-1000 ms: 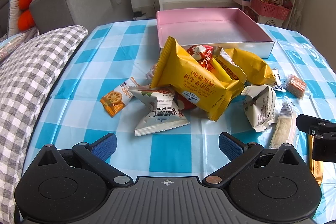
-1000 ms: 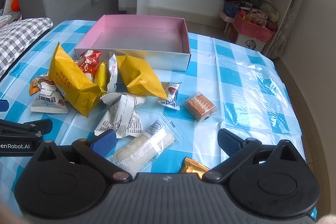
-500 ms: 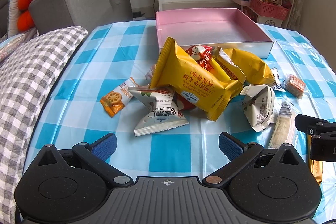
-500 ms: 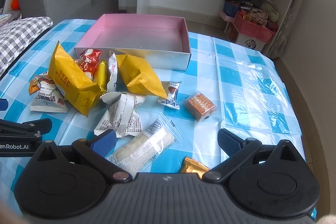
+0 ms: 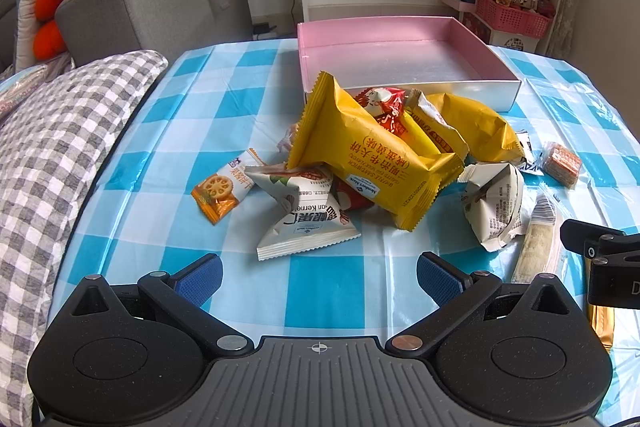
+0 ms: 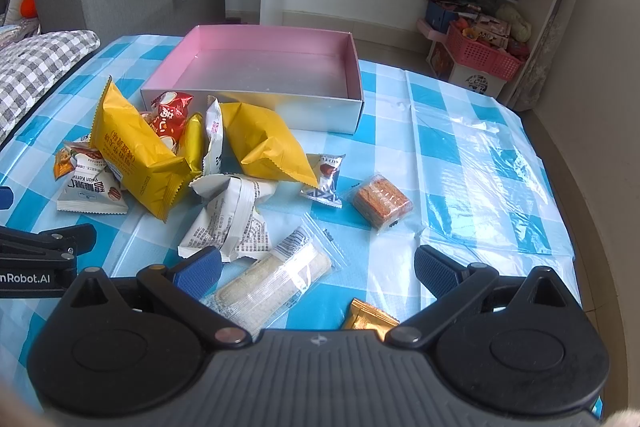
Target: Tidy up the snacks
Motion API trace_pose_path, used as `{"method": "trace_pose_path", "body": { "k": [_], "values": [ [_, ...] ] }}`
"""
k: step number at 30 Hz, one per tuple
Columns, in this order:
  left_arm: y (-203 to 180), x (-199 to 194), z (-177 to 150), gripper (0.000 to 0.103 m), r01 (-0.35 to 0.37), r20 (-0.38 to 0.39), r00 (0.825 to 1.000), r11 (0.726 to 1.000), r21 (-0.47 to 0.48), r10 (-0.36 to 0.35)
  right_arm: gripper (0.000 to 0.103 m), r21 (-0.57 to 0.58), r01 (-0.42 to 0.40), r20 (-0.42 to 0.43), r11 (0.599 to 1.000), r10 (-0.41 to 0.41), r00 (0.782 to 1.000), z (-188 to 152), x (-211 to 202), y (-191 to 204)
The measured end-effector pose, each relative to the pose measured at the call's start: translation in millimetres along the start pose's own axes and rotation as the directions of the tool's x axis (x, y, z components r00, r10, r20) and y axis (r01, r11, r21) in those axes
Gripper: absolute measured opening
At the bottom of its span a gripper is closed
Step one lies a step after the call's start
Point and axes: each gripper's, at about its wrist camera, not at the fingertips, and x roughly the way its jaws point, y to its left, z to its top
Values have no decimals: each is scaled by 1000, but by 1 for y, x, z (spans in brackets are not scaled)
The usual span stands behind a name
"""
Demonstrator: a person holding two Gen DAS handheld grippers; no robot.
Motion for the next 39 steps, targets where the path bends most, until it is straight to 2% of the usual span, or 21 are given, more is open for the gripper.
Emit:
{"method": "trace_pose_path", "body": {
  "k": [39],
  "values": [
    [1,-1,2,103,-2,7,1000,1000,6,2,103,-18,5,-13,1000,-5,1000,3,2,0]
  ]
}}
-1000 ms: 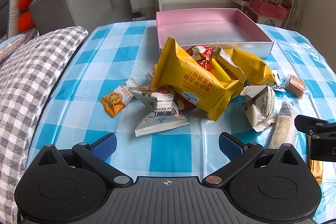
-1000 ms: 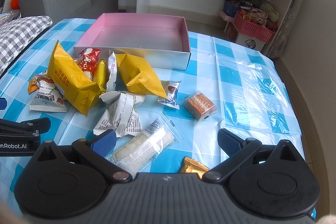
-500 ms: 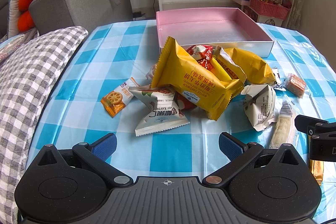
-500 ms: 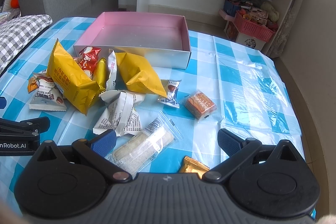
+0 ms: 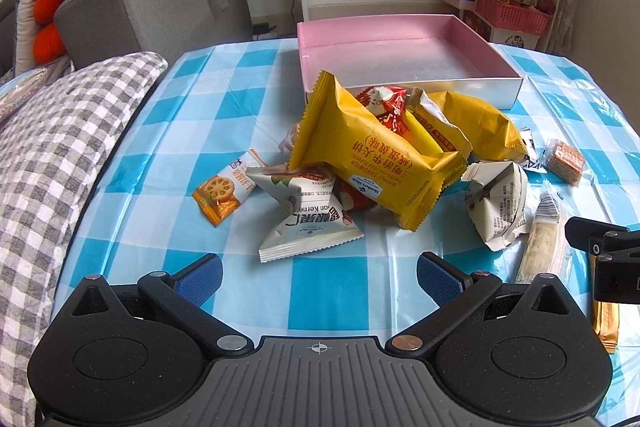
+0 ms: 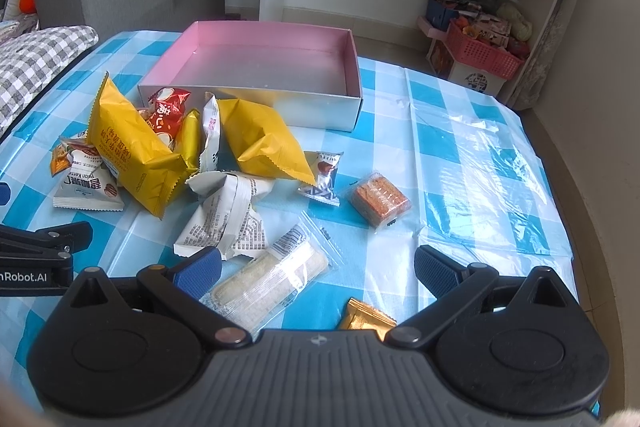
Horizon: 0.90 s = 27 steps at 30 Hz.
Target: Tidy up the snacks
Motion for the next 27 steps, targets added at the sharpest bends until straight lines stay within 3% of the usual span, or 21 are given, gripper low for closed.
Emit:
{"method": "trace_pose_path", "body": {
  "k": [6,18,22,27],
  "values": [
    [9,10,9,103,19,11,1000,1000,14,-19,103,-69,-9,26,998,11,1000,12,1,-1],
    [21,24,41,102,132,15,991,990,-40,-131,102,-92,-183,-27,979,181,983,57,25,-4],
    [18,28,52,101,173,12,985,983,-69,-172,97,-98,-201,-22,975,200,980,68,34,-4],
    [17,37,66,88,219,4,975,967,-133,-220,85,-33,-247,-38,968,246,968,80,49,-12]
  ]
}}
